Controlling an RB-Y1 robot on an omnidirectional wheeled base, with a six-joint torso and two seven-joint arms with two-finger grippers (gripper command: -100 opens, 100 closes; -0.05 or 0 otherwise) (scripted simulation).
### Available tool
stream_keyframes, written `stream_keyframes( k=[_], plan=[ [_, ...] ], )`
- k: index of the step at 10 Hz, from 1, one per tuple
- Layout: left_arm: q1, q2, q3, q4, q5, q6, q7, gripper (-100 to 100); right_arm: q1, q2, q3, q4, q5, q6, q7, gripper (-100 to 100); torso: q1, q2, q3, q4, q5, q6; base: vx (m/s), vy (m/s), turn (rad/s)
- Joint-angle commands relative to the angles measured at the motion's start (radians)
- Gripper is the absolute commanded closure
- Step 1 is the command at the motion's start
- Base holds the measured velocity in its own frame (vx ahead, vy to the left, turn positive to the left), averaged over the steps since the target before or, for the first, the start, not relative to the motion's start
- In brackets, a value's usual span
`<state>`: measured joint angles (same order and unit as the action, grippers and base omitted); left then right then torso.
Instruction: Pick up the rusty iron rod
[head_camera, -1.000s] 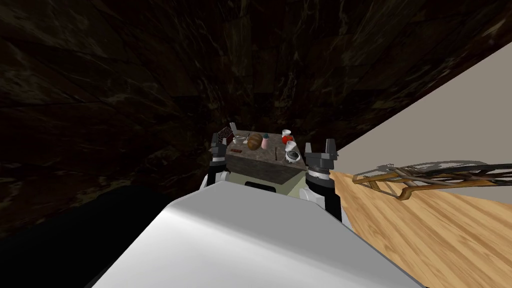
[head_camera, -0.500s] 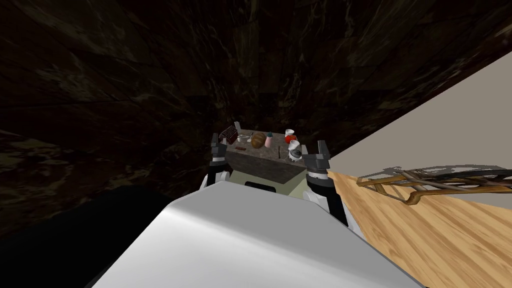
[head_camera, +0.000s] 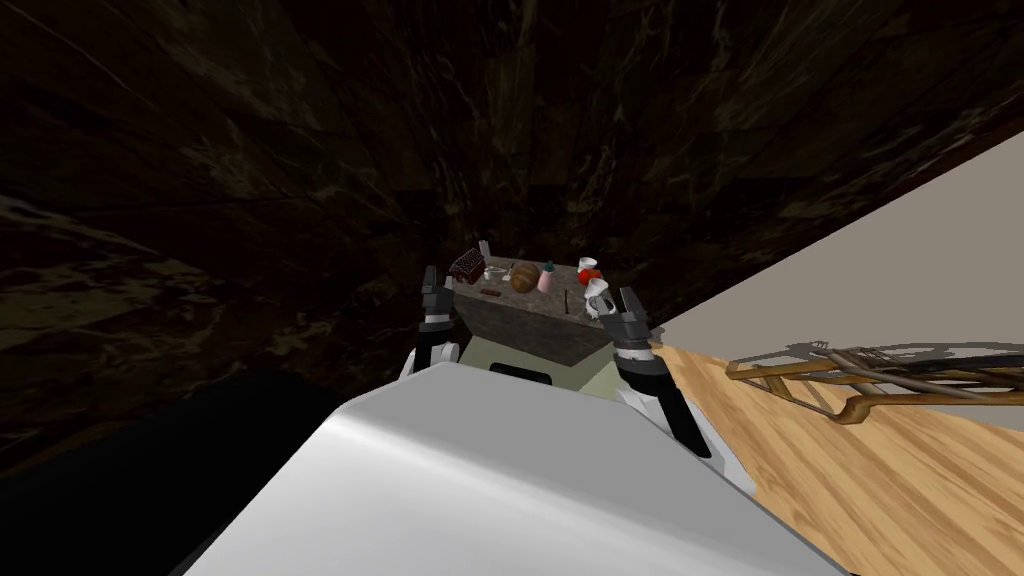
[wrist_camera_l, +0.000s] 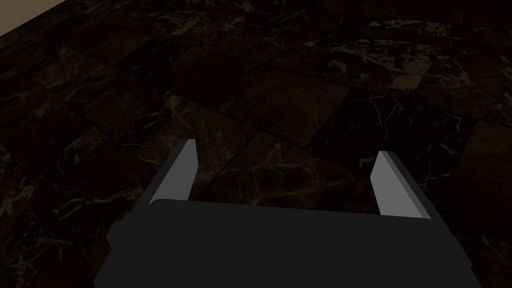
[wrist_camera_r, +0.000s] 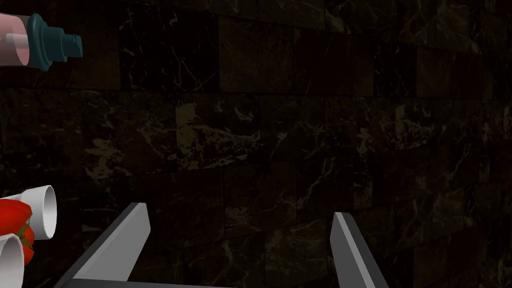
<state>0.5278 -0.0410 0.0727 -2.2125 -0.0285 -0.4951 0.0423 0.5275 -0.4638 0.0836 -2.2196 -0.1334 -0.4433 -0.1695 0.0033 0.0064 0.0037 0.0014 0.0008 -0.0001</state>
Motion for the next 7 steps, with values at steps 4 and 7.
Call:
stream_keyframes(
  k=[4,7],
  plan=[
    [0.000,0.000,0.000,0.000,0.000,0.000,0.000,0,0.015,-0.140,0.030,0.037,-0.001,0.028,-0.044,-100,-0.001,-0.001,-0.001,0.000,0.000,0.000,-0.086,0.058,0.098],
    [0.000,0.000,0.000,0.000,0.000,0.000,0.000,0,0.022,-0.222,0.041,0.056,-0.003,0.037,-0.064,-100,-0.003,-0.003,-0.001,0.000,0.000,0.001,-0.060,0.042,0.069]
  ],
)
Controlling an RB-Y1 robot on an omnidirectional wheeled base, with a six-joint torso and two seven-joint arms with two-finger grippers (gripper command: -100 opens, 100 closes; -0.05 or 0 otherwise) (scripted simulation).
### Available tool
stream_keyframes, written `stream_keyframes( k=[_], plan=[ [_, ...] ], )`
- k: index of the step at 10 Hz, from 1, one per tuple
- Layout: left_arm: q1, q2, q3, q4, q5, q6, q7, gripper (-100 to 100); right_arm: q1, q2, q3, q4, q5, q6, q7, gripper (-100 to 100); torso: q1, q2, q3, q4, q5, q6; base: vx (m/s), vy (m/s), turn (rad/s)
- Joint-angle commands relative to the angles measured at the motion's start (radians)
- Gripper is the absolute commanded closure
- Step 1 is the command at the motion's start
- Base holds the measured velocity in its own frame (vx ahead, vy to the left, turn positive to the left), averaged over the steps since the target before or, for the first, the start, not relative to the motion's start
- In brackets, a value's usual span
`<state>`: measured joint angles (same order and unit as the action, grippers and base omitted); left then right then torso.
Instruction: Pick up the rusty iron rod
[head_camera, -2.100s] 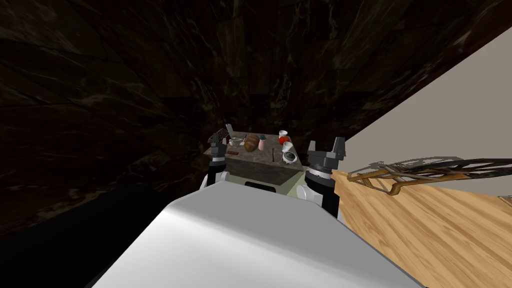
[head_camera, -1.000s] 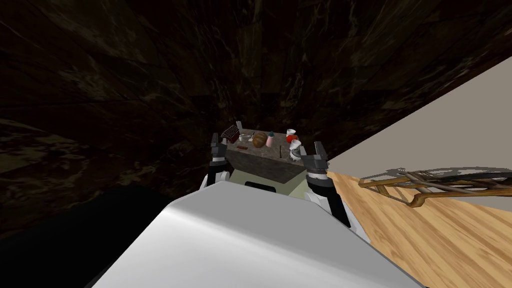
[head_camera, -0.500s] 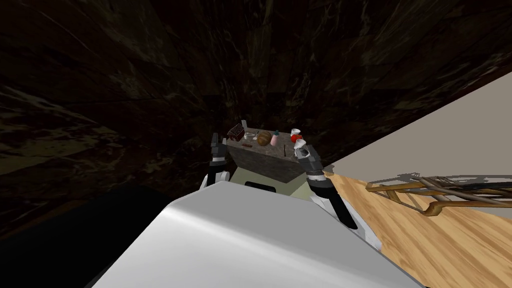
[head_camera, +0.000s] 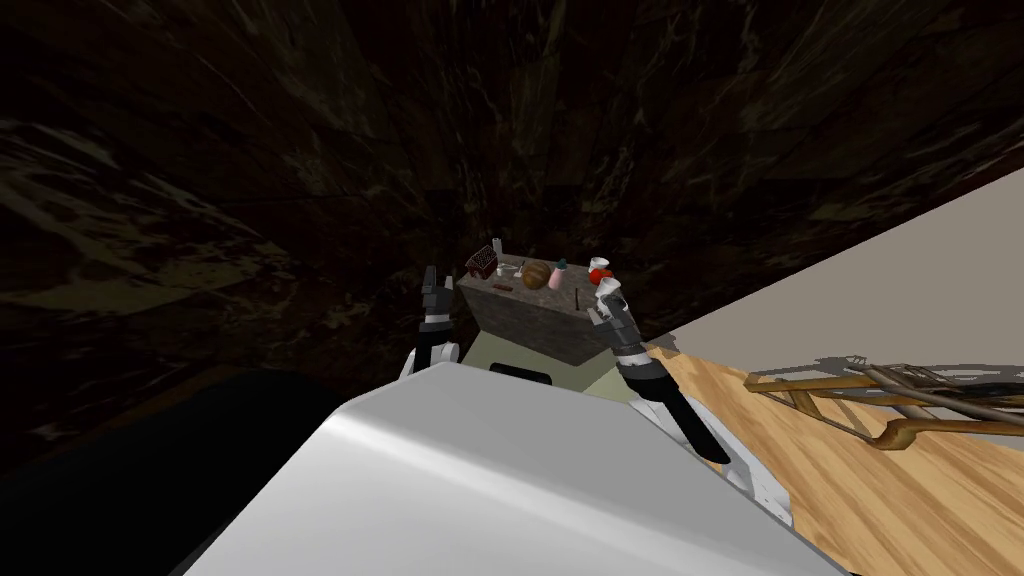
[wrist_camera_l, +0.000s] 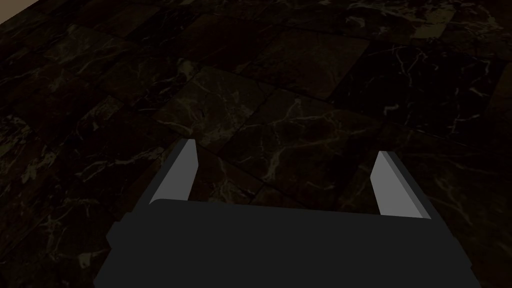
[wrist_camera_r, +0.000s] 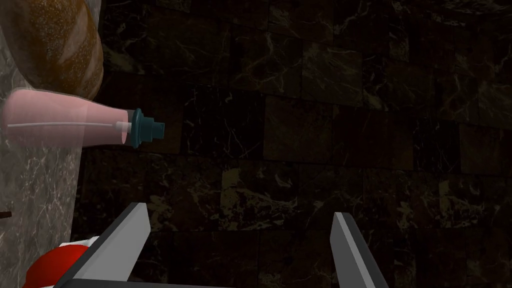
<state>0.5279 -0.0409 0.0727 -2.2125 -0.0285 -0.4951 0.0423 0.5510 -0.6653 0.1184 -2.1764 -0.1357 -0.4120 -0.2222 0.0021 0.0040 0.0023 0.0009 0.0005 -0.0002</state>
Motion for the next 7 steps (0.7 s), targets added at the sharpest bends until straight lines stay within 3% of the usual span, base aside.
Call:
stream_keyframes(
  k=[1,7],
  plan=[
    [0.000,0.000,0.000,0.000,0.000,0.000,0.000,0,-0.001,-0.050,0.007,0.013,-0.001,0.005,-0.012,-100,0.000,0.000,0.000,0.000,0.000,0.000,-0.061,0.057,0.073],
    [0.000,0.000,0.000,0.000,0.000,0.000,0.000,0,0.023,-0.233,0.049,0.079,-0.005,0.031,-0.076,-100,-0.001,-0.001,0.000,0.000,0.000,0.001,-0.069,0.061,0.093]
  ],
)
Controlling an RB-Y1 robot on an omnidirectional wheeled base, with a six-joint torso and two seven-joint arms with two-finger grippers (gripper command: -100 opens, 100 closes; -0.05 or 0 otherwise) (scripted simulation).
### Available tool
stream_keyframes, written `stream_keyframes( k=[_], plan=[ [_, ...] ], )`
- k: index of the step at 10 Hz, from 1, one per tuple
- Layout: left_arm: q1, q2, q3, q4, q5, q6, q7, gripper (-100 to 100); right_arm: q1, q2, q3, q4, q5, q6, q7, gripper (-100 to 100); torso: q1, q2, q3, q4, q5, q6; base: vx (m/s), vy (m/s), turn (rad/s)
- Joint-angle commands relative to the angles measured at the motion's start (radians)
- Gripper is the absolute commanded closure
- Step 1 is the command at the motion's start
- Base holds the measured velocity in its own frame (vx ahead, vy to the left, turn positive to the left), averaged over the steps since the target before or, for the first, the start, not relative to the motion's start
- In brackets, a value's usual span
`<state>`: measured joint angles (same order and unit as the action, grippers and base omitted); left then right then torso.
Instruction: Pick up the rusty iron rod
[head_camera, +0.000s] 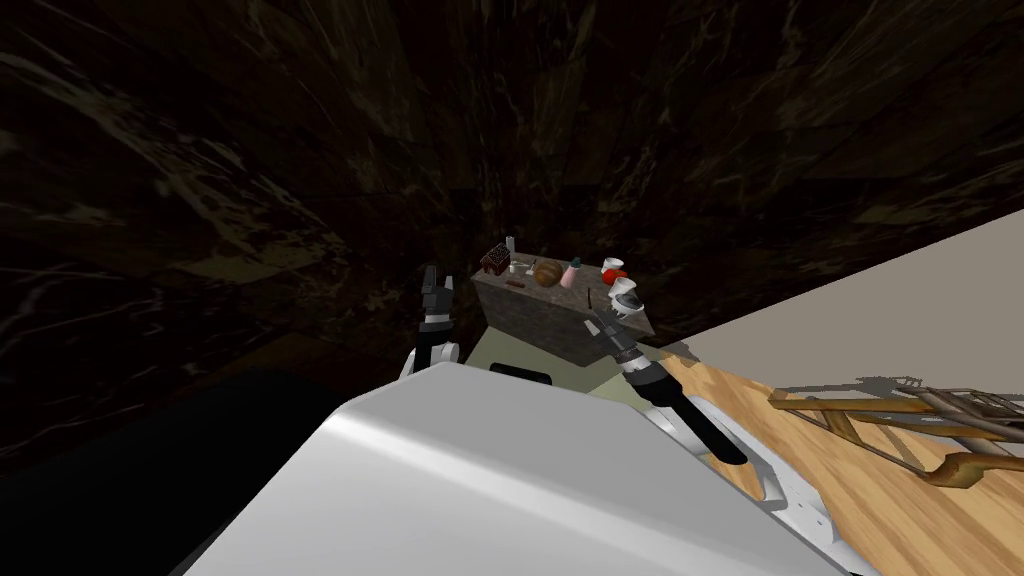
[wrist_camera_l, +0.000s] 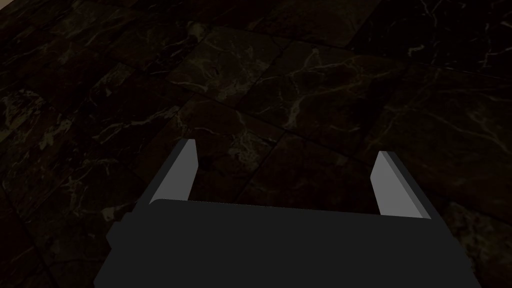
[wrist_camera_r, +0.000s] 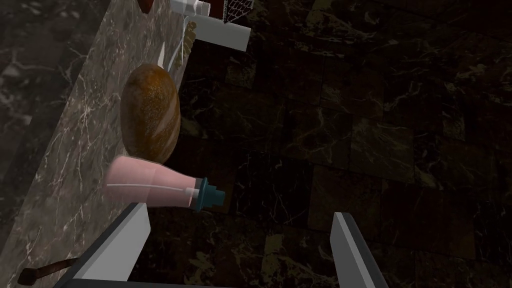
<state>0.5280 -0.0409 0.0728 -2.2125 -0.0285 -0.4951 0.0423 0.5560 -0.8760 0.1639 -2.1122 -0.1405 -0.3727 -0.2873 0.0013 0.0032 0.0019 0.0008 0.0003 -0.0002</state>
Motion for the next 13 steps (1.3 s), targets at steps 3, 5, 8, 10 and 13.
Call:
stream_keyframes(
  k=[3,5,8,10,13],
  plan=[
    [0.000,0.000,0.000,0.000,0.000,0.000,0.000,0,0.027,-0.100,0.020,0.040,-0.001,-0.001,-0.034,-100,0.000,0.000,0.000,0.000,0.000,0.001,-0.044,0.052,0.069],
    [0.000,0.000,0.000,0.000,0.000,0.000,0.000,0,0.036,-0.156,0.037,0.066,-0.001,0.007,-0.057,-100,0.001,0.000,0.000,0.000,0.000,0.001,-0.063,0.074,0.153],
    [0.000,0.000,0.000,0.000,0.000,0.000,0.000,0,0.045,-0.239,0.056,0.094,-0.001,0.014,-0.079,-100,-0.001,0.000,0.000,0.000,0.000,0.001,-0.040,0.055,0.072],
    [0.000,0.000,0.000,0.000,0.000,0.000,0.000,0,0.054,-0.297,0.076,0.123,-0.001,0.021,-0.102,-100,0.001,-0.001,0.000,0.000,0.000,0.001,-0.038,0.062,0.115],
    [0.000,0.000,0.000,0.000,0.000,0.000,0.000,0,0.063,-0.378,0.096,0.153,-0.001,0.027,-0.125,-100,-0.001,-0.001,0.000,0.000,0.000,0.001,-0.028,0.046,0.075]
  ],
)
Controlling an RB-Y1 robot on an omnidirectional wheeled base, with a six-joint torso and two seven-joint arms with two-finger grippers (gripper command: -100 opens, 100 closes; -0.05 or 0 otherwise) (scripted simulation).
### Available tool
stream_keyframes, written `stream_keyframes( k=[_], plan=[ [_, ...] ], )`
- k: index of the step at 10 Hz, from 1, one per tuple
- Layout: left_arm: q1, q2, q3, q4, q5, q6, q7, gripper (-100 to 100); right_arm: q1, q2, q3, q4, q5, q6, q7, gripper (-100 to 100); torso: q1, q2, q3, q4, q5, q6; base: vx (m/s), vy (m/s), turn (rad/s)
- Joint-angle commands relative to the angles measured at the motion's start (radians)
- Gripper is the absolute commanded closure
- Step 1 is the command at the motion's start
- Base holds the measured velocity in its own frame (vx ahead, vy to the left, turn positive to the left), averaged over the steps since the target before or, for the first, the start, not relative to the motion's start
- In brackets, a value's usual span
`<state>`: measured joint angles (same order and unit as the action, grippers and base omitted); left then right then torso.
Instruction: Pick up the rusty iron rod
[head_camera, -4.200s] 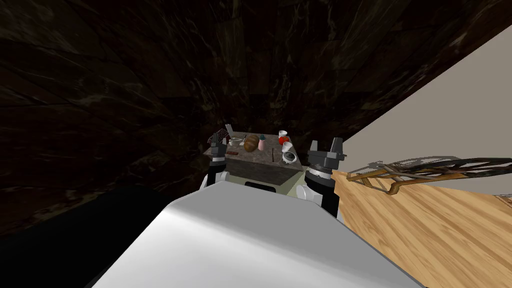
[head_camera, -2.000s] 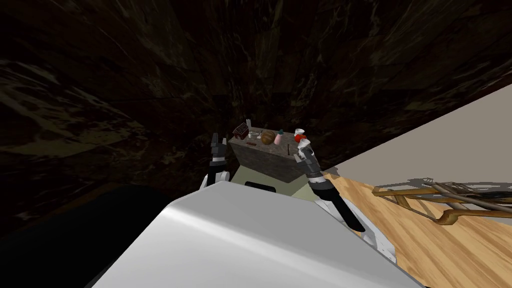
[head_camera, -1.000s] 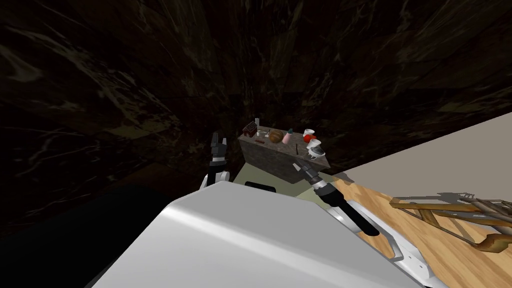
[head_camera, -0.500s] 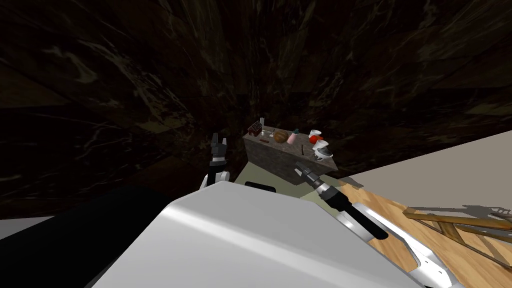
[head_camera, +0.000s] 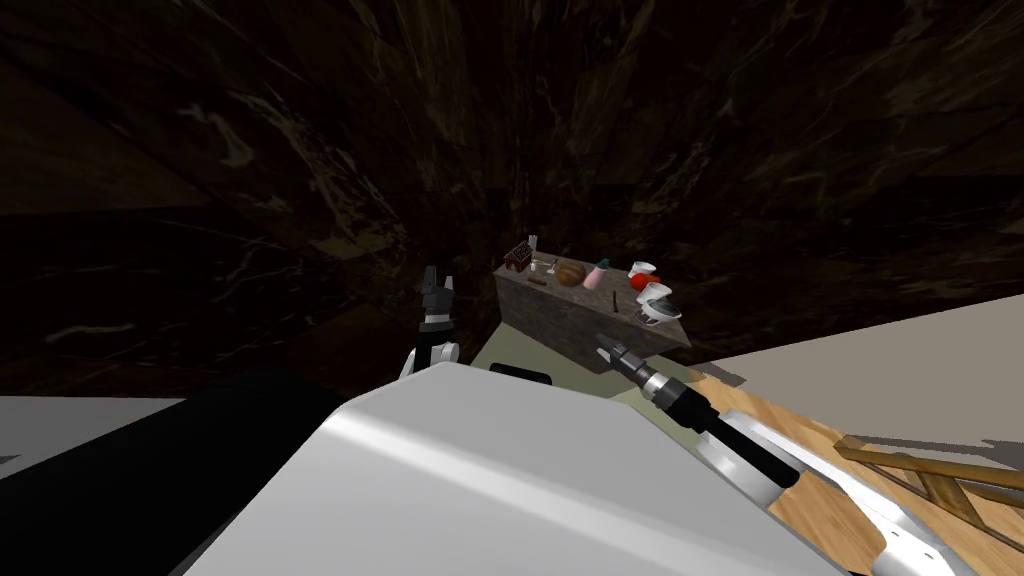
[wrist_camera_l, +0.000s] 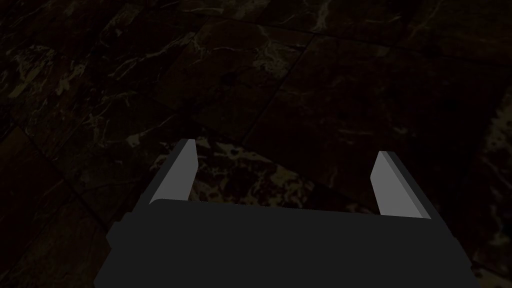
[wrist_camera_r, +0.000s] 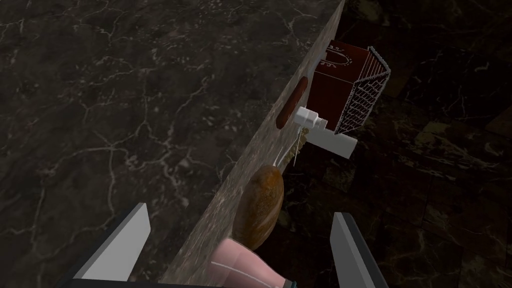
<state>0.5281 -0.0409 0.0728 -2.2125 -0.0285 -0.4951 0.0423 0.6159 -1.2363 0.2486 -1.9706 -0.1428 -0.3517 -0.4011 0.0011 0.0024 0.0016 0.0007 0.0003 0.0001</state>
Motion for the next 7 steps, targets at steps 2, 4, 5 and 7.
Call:
stream_keyframes(
  k=[2,4,5,7],
  plan=[
    [0.000,0.000,0.000,0.000,0.000,0.000,0.000,0,0.013,-0.075,0.033,0.042,0.002,0.012,-0.034,-100,0.000,0.000,0.000,0.000,0.000,0.001,-0.022,0.059,0.135],
    [0.000,0.000,0.000,0.000,0.000,0.000,0.000,0,0.022,-0.137,0.054,0.073,0.003,0.018,-0.056,-100,0.001,-0.001,0.000,0.000,0.000,0.001,-0.019,0.063,0.118],
    [0.000,0.000,0.000,0.000,0.000,0.000,0.000,0,0.022,-0.166,0.054,0.073,0.003,0.018,-0.056,-100,0.001,-0.001,0.000,0.000,0.000,0.000,-0.011,0.057,0.095],
    [0.000,0.000,0.000,0.000,0.000,0.000,0.000,0,0.032,-0.227,0.077,0.104,0.004,0.023,-0.078,-100,0.000,-0.002,-0.001,0.000,0.000,0.000,-0.003,0.047,0.119]
  ],
)
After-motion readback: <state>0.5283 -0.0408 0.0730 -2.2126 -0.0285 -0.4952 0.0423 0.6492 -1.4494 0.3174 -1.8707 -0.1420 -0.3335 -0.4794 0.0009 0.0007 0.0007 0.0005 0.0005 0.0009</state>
